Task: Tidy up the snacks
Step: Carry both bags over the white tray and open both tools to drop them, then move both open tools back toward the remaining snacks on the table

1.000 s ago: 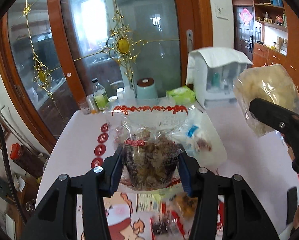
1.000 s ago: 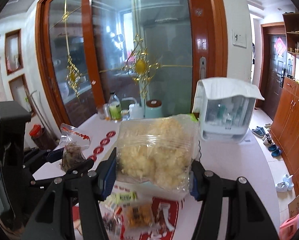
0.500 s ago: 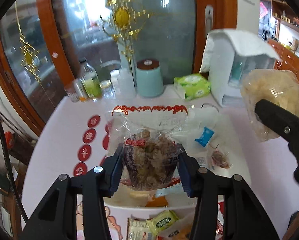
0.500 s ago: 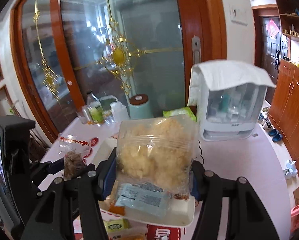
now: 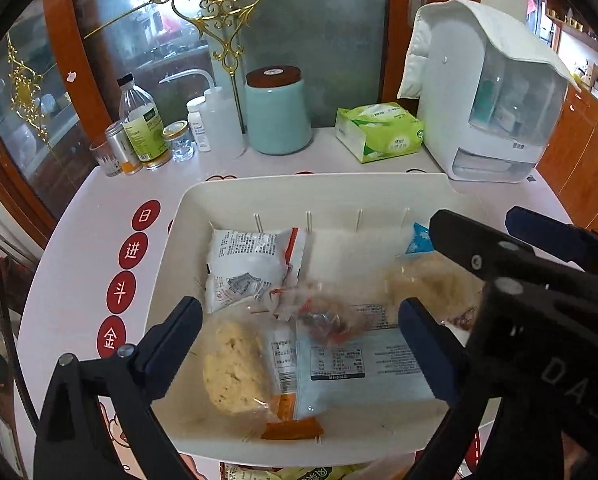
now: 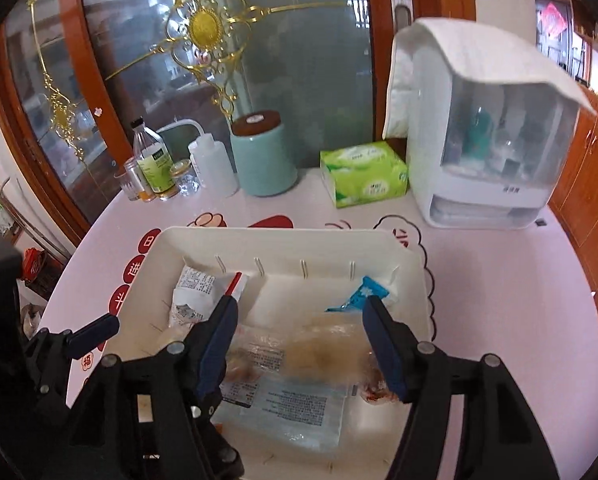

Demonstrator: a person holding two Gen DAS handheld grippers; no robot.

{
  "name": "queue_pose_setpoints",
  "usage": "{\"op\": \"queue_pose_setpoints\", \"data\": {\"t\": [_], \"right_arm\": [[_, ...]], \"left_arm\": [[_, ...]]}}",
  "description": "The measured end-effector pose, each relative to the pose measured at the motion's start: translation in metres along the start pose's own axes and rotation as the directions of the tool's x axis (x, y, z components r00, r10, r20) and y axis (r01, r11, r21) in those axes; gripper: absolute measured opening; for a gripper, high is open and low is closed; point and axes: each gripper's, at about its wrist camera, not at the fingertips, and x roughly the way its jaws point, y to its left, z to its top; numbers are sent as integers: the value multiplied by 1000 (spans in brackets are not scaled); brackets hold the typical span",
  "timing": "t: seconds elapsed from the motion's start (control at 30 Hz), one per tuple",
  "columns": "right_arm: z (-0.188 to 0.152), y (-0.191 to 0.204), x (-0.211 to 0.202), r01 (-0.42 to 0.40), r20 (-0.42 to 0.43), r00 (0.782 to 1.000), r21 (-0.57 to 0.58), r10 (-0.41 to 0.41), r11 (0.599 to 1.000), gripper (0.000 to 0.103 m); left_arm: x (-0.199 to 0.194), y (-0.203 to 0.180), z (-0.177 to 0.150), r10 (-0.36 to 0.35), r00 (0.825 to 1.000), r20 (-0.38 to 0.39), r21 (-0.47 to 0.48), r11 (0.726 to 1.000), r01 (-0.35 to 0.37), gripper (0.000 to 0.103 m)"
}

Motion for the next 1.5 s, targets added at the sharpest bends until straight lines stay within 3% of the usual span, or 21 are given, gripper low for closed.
{"op": "queue_pose_setpoints", "data": {"t": [0.33, 0.63, 0.93, 1.13, 1.27, 1.4, 1.5], "right_arm": [[-4, -7, 10, -6, -61, 998, 22, 8, 1000, 67], [-7, -8, -13, 12, -75, 997, 22, -11, 1000, 67], [-20, -4, -86, 25, 65, 998, 44, -28, 999, 67], [-43, -3, -147, -26, 187, 982, 75, 11, 997, 67], [-60, 6, -181, -44, 215, 976, 16, 40, 999, 66], [-80, 23, -205, -41, 207, 977, -89, 59, 995, 67], [-97, 33, -220, -72, 207, 973, -140, 101, 988, 73]], "left_arm": [[1, -6, -10, 28, 1000, -10, 25, 999, -28, 98], [-33, -6, -15, 38, 999, 24, 45, 998, -39, 98], [-99, -3, -28, 40, 995, 90, 42, 998, -44, 98], [-152, -6, -60, 59, 982, 181, 74, 995, -74, 98], [-183, -9, -84, 54, 971, 231, 100, 992, -79, 98], [-205, -5, -107, 4, 977, 214, 83, 996, -23, 98], [-217, -1, -129, -7, 978, 207, 62, 998, -6, 98]]}}
